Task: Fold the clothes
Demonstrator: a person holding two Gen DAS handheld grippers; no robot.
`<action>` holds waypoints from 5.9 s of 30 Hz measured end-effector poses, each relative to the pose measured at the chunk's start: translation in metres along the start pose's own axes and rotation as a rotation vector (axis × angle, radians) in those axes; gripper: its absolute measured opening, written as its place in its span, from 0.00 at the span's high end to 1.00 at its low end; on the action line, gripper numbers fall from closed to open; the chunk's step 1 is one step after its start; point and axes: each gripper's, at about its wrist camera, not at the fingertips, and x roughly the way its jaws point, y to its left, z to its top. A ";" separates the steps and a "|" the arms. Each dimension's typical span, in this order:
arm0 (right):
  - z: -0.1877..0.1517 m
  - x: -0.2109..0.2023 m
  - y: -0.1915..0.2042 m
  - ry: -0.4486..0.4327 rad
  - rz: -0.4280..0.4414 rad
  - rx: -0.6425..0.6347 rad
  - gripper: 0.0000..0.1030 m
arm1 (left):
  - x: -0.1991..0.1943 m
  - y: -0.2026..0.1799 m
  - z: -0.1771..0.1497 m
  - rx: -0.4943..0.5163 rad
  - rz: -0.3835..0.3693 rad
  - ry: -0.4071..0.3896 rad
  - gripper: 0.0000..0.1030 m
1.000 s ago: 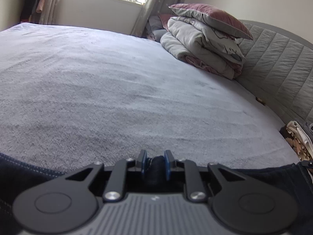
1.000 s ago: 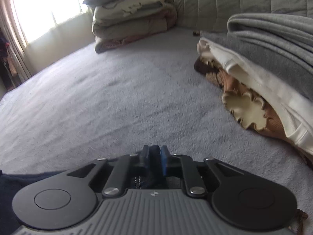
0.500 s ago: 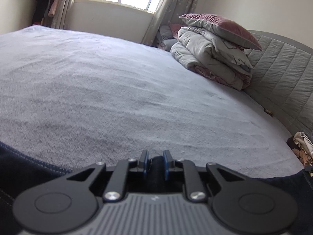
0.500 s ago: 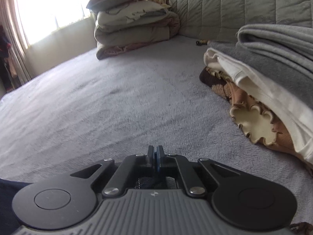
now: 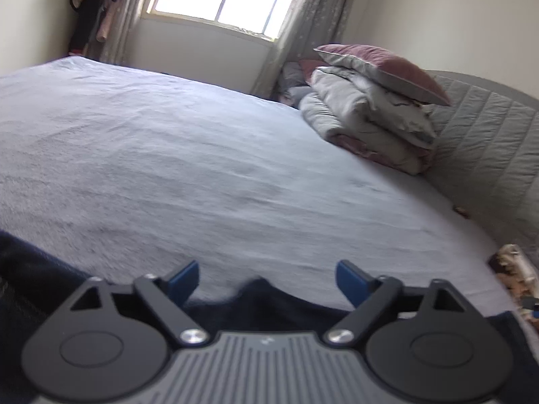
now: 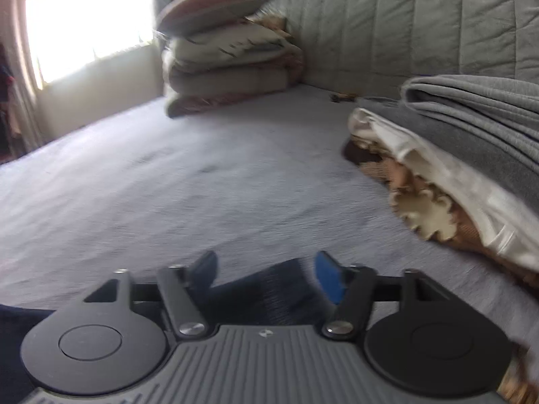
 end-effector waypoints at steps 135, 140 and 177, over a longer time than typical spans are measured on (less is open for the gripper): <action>-0.103 -0.131 0.131 -0.417 0.254 -0.548 0.81 | -0.081 -0.005 -0.045 -0.139 -0.201 0.163 0.00; -0.127 -0.138 0.159 -0.414 0.323 -0.766 0.81 | -0.073 0.009 -0.045 -0.296 -0.299 0.165 0.00; -0.186 -0.151 0.169 -0.462 0.275 -1.062 0.68 | -0.018 -0.047 -0.047 -0.385 -0.365 0.317 0.84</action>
